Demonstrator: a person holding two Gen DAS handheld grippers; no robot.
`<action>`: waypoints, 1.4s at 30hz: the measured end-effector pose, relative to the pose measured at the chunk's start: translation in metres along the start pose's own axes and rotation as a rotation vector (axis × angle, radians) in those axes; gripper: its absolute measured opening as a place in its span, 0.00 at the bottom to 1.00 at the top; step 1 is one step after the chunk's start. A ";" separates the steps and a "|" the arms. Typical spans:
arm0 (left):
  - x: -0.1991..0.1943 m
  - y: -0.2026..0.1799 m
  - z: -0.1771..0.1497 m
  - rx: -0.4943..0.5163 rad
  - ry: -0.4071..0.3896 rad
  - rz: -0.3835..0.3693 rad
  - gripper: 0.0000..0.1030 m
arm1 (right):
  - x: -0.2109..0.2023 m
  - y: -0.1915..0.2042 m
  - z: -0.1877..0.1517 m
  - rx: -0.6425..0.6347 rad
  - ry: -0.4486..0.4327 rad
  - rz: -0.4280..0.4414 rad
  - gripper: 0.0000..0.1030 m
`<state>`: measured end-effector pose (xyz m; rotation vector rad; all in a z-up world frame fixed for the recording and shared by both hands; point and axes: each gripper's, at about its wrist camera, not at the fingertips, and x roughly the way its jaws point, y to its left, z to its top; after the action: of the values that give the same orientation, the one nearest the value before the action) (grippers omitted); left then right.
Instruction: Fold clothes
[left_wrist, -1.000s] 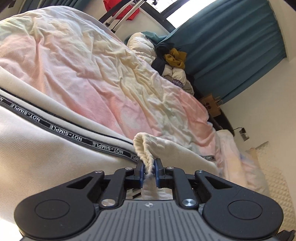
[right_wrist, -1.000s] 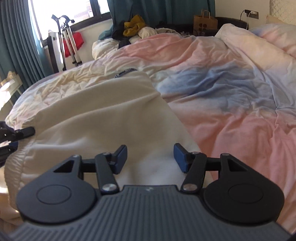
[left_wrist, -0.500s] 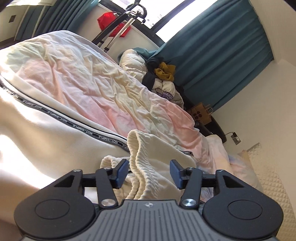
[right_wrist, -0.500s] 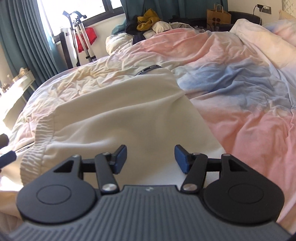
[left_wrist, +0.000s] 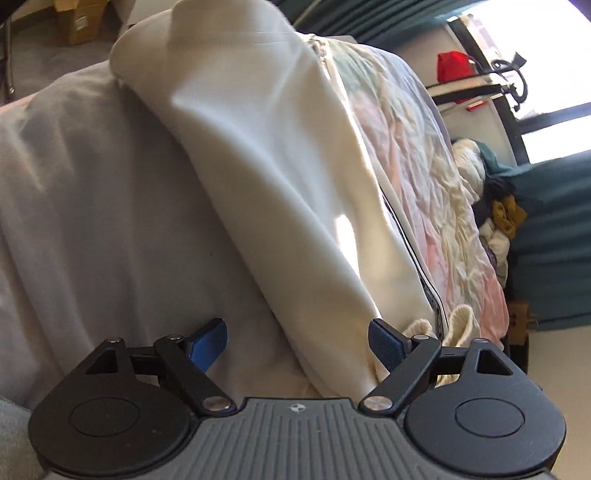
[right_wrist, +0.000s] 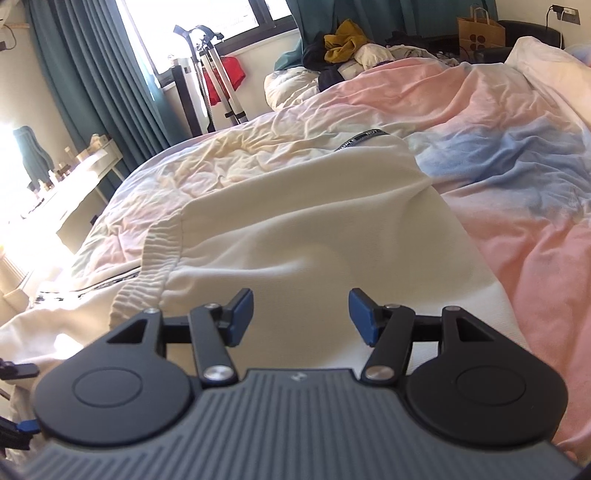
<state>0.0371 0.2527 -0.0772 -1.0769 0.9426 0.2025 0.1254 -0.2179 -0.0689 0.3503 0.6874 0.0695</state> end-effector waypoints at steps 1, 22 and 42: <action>0.003 0.005 0.005 -0.038 -0.017 -0.022 0.82 | 0.001 0.000 0.000 0.000 0.005 -0.004 0.59; -0.013 -0.053 0.024 0.267 -0.519 -0.006 0.17 | 0.060 0.042 -0.008 -0.161 0.051 0.042 0.58; 0.009 -0.293 -0.234 0.933 -0.759 -0.223 0.17 | -0.029 -0.090 0.049 0.285 -0.153 0.060 0.61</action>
<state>0.0779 -0.0873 0.0760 -0.1745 0.1502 -0.0325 0.1296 -0.3223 -0.0471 0.6437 0.5353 0.0007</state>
